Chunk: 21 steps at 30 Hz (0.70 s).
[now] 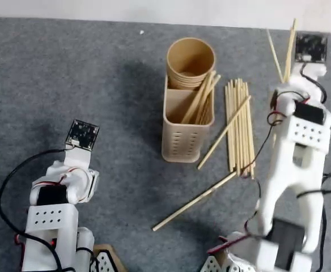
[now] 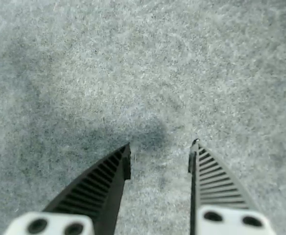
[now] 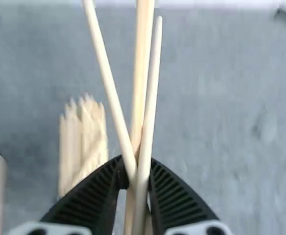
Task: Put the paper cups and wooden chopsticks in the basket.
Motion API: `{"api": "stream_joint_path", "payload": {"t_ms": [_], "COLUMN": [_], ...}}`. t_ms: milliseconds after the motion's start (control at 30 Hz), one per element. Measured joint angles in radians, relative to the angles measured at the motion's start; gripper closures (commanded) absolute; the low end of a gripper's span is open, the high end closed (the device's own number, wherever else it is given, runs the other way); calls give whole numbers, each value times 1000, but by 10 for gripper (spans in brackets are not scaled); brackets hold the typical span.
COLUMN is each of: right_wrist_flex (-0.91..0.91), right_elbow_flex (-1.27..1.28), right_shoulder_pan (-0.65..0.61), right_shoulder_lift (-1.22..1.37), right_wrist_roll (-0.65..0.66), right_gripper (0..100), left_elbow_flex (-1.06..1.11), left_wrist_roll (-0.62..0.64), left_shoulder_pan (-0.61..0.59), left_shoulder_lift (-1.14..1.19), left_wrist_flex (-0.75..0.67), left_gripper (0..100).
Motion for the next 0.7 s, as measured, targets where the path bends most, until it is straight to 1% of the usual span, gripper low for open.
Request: {"api": "stream_joint_path", "payload": {"t_ms": [233, 433, 600, 700], "right_wrist_flex": [-100, -132, -242, -338], "right_elbow_flex": [0, 0, 8, 98], "right_shoulder_pan": [-130, -265, -419, -485], "right_shoulder_lift": [-244, -402, -489, -519], "right_wrist_roll": [-84, -161, -238, -269], "right_gripper": [993, 993, 993, 993], "left_elbow_flex": [0, 0, 0, 0], "left_wrist_roll": [0, 0, 0, 0], "left_shoulder_pan": [0, 0, 0, 0], "left_shoulder_lift": [0, 0, 0, 0], "left_wrist_flex": [0, 0, 0, 0], "left_gripper": [797, 797, 797, 797]}}
